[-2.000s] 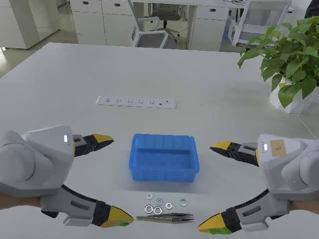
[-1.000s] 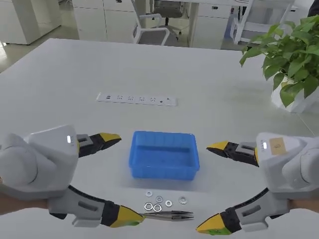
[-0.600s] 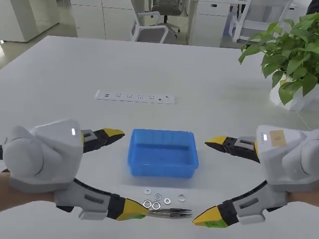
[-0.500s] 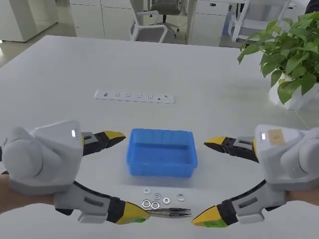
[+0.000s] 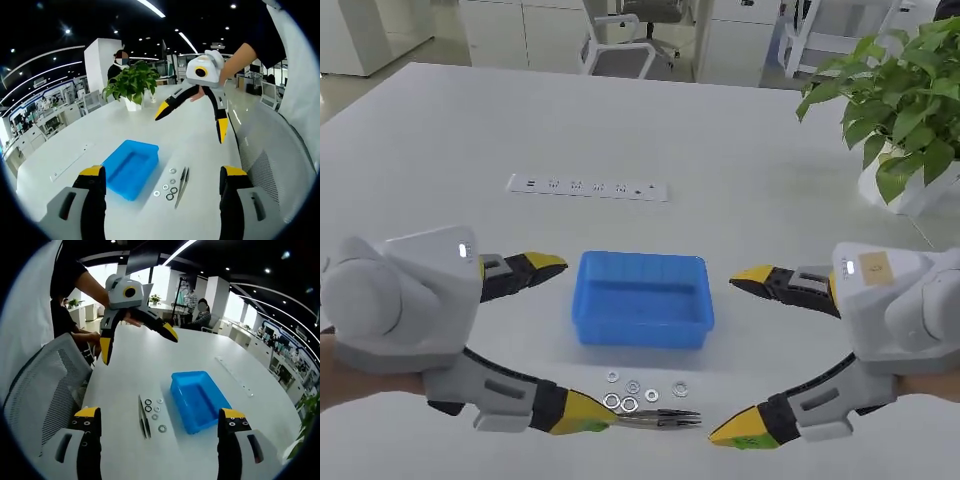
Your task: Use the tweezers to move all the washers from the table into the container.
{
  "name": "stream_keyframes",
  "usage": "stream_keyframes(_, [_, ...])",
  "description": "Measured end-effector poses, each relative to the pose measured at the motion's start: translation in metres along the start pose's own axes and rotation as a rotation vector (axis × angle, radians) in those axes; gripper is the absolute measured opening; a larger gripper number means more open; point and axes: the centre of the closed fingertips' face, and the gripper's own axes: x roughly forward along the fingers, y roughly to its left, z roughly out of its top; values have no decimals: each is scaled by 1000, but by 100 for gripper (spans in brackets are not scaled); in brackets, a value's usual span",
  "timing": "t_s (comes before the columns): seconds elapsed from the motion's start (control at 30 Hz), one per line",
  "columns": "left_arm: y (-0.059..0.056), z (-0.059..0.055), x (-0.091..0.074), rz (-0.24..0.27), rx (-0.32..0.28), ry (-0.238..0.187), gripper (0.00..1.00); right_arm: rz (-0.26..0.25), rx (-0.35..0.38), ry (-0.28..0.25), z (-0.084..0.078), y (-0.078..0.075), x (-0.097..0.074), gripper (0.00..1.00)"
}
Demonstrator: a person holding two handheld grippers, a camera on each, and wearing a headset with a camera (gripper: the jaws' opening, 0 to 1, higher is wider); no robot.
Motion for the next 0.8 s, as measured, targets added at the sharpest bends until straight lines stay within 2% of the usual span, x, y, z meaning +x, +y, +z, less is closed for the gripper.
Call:
stream_keyframes(0.2, [1, -2, 0, 9, -10, 3, 100, -11, 3, -7, 1, -3, 0, 97])
stream_keyframes(0.3, [1, -5, 1, 8, -14, 8, 100, -20, 6, -17, 3, -6, -2, 92])
stream_keyframes(0.4, [-3, -12, 2, -2, -33, 24, 100, -27, 22, -19, 3, -8, -2, 92])
stream_keyframes(0.63, [-12, -25, 7, -22, -27, 54, 100, -20, 23, 9, -5, -8, 2, 89])
stream_keyframes(0.8, [-11, -34, 10, -28, -35, 67, 100, 0, 42, 23, -8, -4, 9, 85])
